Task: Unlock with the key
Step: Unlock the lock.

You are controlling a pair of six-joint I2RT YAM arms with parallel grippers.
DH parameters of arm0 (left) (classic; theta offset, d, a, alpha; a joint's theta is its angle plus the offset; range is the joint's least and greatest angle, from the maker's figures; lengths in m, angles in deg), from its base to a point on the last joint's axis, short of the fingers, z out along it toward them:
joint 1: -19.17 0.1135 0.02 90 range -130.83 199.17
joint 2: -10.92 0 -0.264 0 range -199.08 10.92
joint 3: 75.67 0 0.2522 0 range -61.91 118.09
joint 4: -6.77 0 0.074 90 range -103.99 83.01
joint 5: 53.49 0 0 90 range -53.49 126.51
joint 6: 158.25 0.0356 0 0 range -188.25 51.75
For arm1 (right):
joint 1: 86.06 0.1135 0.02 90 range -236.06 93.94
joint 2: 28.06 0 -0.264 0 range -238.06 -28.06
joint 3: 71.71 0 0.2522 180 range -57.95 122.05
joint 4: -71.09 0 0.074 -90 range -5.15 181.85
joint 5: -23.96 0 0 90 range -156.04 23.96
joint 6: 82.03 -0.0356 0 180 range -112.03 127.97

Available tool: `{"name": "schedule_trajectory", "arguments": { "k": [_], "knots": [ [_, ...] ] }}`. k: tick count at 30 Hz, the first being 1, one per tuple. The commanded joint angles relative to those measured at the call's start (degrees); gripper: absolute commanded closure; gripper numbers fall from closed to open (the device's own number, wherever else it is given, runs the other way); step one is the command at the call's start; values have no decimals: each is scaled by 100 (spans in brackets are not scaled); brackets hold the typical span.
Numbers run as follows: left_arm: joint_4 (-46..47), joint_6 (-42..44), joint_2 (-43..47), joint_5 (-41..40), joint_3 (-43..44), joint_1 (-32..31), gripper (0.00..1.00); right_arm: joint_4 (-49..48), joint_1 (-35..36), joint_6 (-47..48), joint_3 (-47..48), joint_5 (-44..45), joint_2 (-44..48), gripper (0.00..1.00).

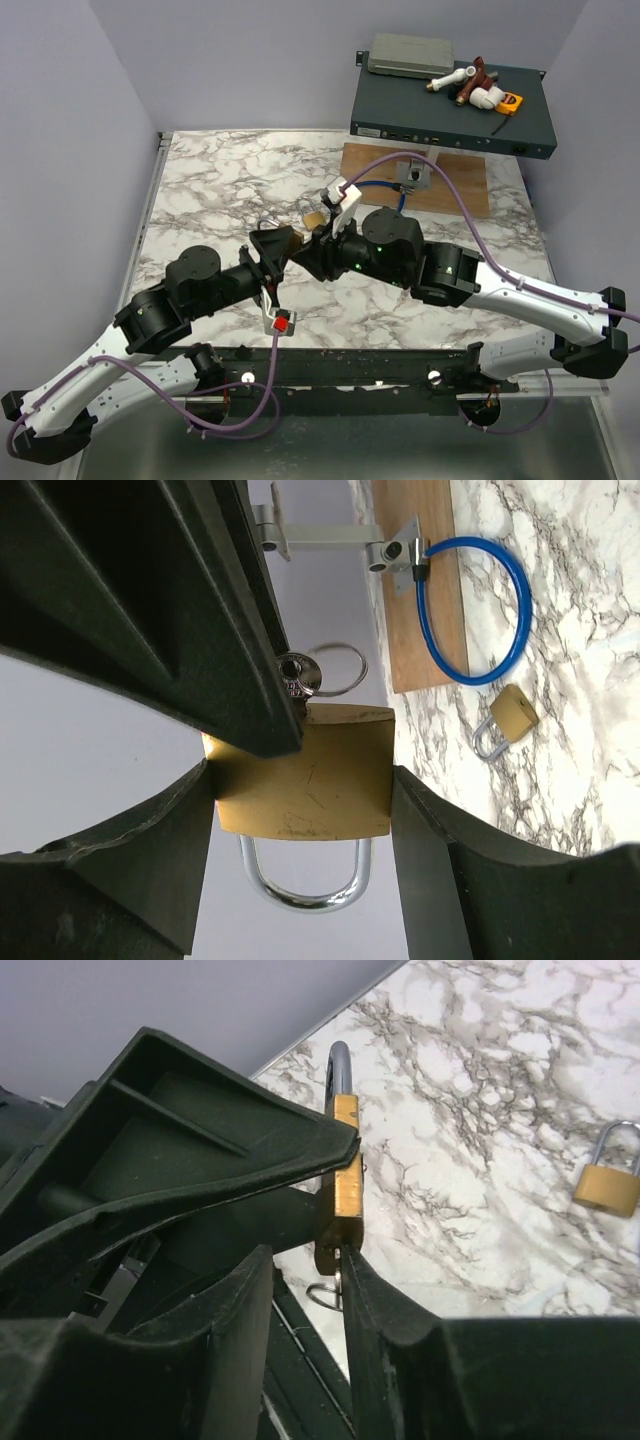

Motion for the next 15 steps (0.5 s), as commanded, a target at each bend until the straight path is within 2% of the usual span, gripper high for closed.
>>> {"name": "schedule_trajectory", "arguments": {
  "k": [1, 2, 3, 7, 9, 15],
  "knots": [
    [695, -48, -4, 179, 344, -98, 100, -520, -7, -18, -115, 305, 264, 56],
    [706, -57, -18, 140, 335, -98, 100, -510, -4, -30, -154, 362, 353, 49],
    [712, -58, -15, 110, 326, -98, 100, -501, -4, -41, -194, 415, 458, 47],
    [784, -135, -37, 75, 316, -96, 100, -423, -8, -88, -368, 570, 717, 44],
    [835, -190, -61, 76, 349, -92, 100, -411, -10, -138, -486, 610, 770, 39],
    [820, -225, -150, 145, 511, -96, 100, -599, -3, -69, -482, 386, 515, 35]
  ]
}}
